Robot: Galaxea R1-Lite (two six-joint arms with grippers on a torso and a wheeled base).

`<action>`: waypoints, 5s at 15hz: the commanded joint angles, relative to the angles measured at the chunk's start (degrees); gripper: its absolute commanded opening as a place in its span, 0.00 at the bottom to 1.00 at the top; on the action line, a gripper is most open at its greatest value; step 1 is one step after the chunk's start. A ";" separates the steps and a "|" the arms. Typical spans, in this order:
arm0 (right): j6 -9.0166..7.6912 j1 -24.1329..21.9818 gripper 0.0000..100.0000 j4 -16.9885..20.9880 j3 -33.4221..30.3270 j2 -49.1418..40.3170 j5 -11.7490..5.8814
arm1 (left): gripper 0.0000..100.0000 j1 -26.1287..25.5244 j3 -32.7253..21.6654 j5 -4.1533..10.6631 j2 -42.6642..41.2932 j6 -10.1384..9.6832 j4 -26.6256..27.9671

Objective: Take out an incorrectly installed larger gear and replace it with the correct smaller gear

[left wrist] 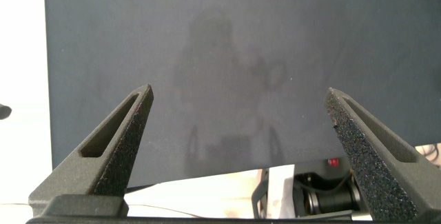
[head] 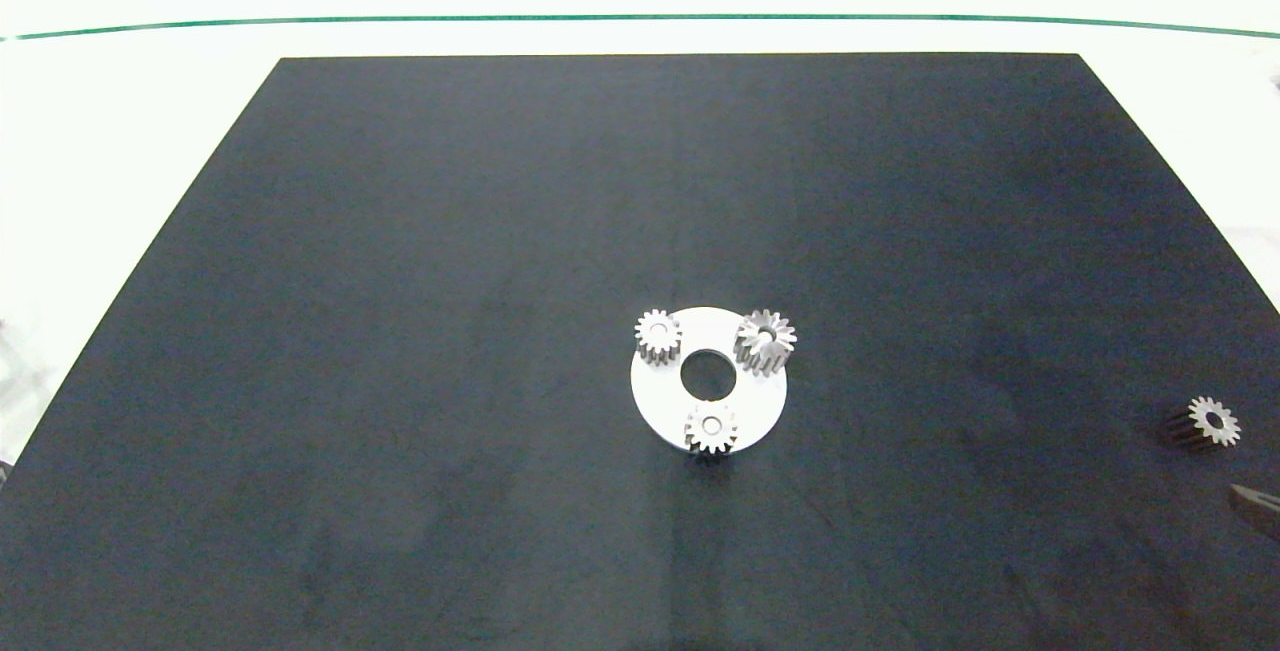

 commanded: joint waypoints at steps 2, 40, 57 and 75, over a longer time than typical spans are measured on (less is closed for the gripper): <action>-0.98 2.61 1.00 0.10 -3.66 10.15 -0.07 | 1.00 -1.16 -1.36 0.03 3.53 0.03 0.09; -10.12 19.05 1.00 0.01 -37.94 56.55 -6.66 | 1.00 -3.88 -1.27 0.03 6.08 -3.05 0.00; -9.94 19.14 0.91 -0.08 -40.93 60.68 -7.10 | 1.00 -3.88 -1.36 0.03 5.90 -3.13 0.00; -9.68 20.19 0.55 -0.08 -40.66 61.03 -8.16 | 1.00 -3.88 -1.27 0.03 5.72 -3.49 0.00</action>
